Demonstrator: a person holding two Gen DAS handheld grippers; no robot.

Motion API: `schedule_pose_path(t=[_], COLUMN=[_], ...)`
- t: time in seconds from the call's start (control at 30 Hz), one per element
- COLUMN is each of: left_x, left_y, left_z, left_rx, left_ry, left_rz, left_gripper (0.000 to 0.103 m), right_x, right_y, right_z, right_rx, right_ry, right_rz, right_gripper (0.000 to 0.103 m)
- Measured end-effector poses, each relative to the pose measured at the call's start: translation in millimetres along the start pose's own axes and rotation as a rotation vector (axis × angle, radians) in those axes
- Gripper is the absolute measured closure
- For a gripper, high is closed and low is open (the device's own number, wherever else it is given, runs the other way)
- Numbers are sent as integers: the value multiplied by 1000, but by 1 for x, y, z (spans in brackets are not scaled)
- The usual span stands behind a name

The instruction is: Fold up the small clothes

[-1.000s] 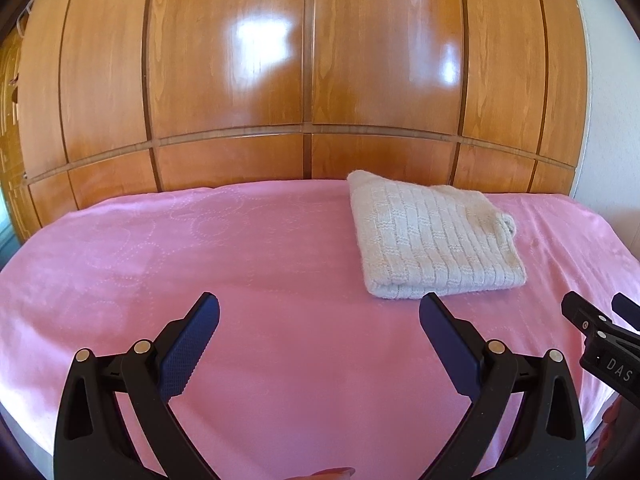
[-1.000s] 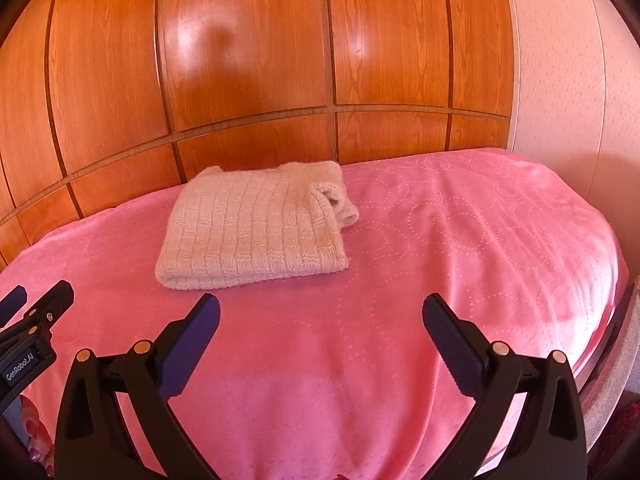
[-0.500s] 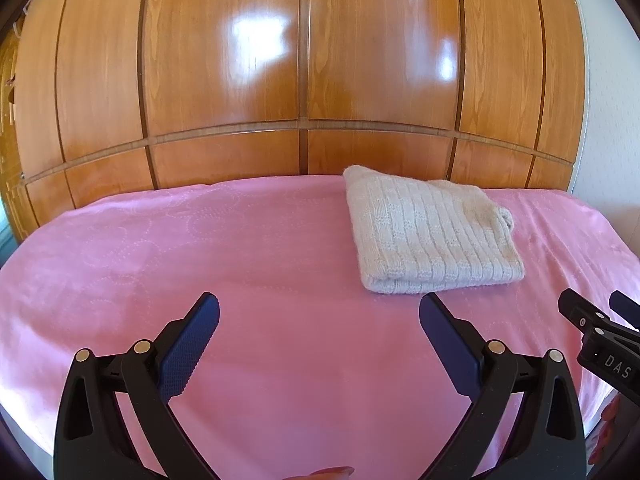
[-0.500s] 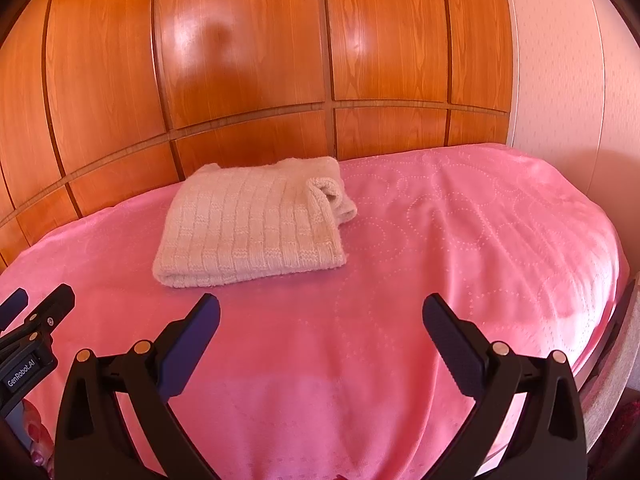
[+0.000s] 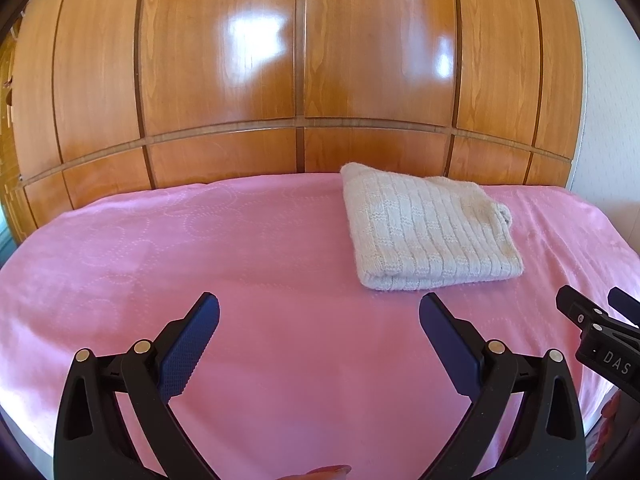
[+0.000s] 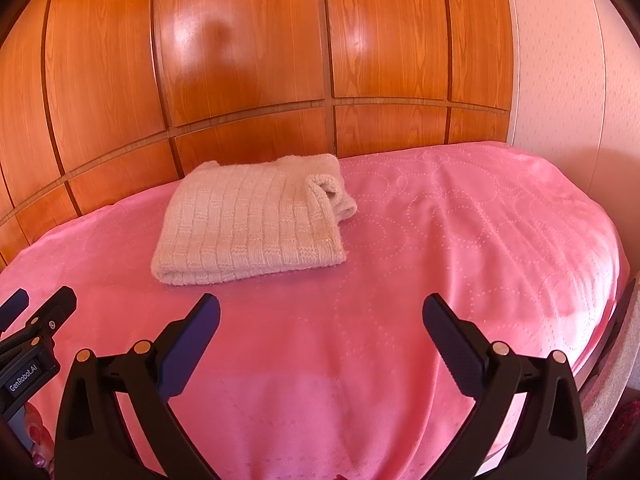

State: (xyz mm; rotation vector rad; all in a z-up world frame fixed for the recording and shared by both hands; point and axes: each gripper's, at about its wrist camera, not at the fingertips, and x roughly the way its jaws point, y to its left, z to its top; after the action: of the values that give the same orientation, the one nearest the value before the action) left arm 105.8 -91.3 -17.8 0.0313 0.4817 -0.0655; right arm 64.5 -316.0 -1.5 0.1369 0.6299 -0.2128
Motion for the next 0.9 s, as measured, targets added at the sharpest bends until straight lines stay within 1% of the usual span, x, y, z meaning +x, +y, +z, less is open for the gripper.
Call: schedule_pose_path(t=[0.9], left_x=[1], left_y=[-2], left_z=[-2], left_rx=[1], left_ry=[5], left_rz=[-9], left_gripper=[4], right_x=[1], right_y=[0], right_z=[0], right_rx=[3], right_ry=[1], right_rz=[-3], right_gripper=[2])
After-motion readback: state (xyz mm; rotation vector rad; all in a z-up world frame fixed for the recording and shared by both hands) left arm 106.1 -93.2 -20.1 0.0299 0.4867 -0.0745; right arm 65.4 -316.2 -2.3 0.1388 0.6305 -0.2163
